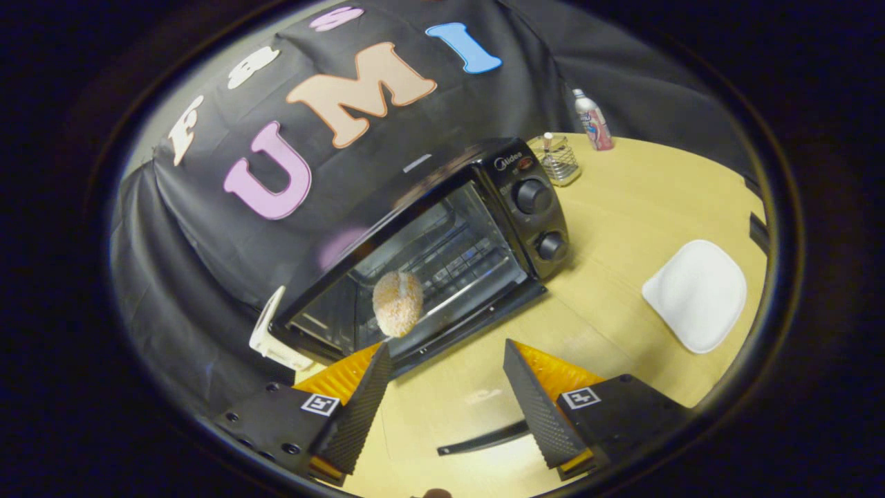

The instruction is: Open the toaster oven, put the food inside, and close the toaster oven door.

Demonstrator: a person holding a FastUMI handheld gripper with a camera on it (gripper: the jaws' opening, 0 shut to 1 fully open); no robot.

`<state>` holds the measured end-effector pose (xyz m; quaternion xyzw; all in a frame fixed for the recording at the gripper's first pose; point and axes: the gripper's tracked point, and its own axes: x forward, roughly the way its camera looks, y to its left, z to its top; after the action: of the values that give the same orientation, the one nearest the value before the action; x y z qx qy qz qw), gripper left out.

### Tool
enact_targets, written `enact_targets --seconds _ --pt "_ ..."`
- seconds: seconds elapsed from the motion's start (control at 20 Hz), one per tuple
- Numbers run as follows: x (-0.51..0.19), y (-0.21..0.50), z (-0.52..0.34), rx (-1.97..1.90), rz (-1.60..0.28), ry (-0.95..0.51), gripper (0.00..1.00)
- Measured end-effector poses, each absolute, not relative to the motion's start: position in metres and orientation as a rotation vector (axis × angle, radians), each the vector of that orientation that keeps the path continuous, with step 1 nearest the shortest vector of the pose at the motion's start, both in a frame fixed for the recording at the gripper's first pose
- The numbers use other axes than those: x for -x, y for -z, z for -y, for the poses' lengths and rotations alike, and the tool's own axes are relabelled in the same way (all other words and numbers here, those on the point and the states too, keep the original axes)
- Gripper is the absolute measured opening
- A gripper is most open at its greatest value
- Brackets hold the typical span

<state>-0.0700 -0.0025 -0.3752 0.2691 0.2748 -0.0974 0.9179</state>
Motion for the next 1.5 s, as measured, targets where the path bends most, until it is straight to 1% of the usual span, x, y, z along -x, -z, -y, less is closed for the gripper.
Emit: enact_targets --seconds 0.35,0.65,0.85,1.1,1.5 --pt "0.132 0.403 0.012 -0.291 -0.716 0.201 1.00" --pt "0.167 0.431 0.013 -0.176 -0.815 0.174 1.00" --pt "0.177 0.448 0.012 -0.128 -0.864 0.154 1.00" --pt "0.171 0.469 0.000 -0.065 -0.906 0.127 1.00" --pt "0.165 0.484 -0.006 0.004 -0.924 0.113 1.00"
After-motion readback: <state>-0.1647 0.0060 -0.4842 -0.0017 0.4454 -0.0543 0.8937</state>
